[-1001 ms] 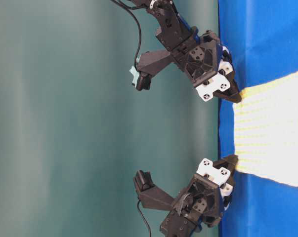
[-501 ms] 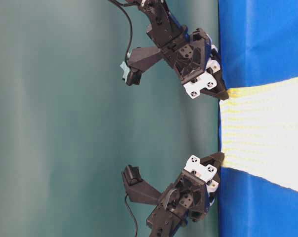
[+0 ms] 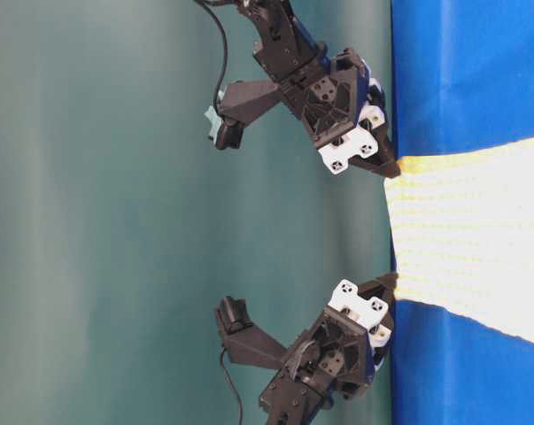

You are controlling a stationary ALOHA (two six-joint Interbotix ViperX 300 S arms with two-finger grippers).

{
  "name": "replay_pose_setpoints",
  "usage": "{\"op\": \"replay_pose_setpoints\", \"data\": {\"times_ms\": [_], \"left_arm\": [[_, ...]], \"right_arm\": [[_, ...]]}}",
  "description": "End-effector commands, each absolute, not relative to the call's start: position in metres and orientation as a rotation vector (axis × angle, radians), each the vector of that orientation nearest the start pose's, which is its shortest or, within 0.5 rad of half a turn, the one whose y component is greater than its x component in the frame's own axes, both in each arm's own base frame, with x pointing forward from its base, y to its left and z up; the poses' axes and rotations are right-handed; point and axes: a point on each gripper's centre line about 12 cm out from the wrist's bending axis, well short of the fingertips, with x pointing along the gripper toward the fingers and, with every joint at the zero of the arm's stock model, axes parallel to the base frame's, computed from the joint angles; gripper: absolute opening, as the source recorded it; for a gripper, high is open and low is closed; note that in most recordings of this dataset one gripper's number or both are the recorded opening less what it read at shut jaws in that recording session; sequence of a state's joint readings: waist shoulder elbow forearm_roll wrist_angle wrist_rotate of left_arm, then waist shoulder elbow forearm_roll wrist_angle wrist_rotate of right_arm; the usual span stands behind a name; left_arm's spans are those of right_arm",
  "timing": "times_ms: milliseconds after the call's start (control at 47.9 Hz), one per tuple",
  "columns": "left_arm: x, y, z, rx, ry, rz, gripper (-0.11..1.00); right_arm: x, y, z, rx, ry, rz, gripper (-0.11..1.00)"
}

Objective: Fold the yellow towel.
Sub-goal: 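Fold the far end toward the near end, laying it over the strip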

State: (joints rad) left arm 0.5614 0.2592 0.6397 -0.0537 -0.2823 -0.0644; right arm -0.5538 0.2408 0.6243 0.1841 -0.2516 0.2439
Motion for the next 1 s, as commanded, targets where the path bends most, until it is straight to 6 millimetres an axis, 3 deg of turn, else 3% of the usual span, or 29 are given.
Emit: {"op": "replay_pose_setpoints", "data": {"times_ms": [0, 209, 521, 980], "left_arm": [[0.357, 0.215, 0.117, -0.262, 0.525, 0.572, 0.02], [0.359, 0.181, 0.125, -0.240, 0.530, 0.498, 0.02], [0.346, 0.116, 0.138, -0.272, 0.522, 0.381, 0.02], [0.349, 0.021, 0.138, -0.269, 0.552, 0.145, 0.02]], "right_arm": [[0.358, -0.216, 0.126, 0.538, 0.436, -0.675, 0.06], [0.357, -0.187, 0.133, 0.529, 0.447, -0.618, 0.06], [0.353, -0.133, 0.146, 0.517, 0.456, -0.505, 0.06], [0.349, -0.053, 0.136, 0.523, 0.534, -0.344, 0.06]]}}
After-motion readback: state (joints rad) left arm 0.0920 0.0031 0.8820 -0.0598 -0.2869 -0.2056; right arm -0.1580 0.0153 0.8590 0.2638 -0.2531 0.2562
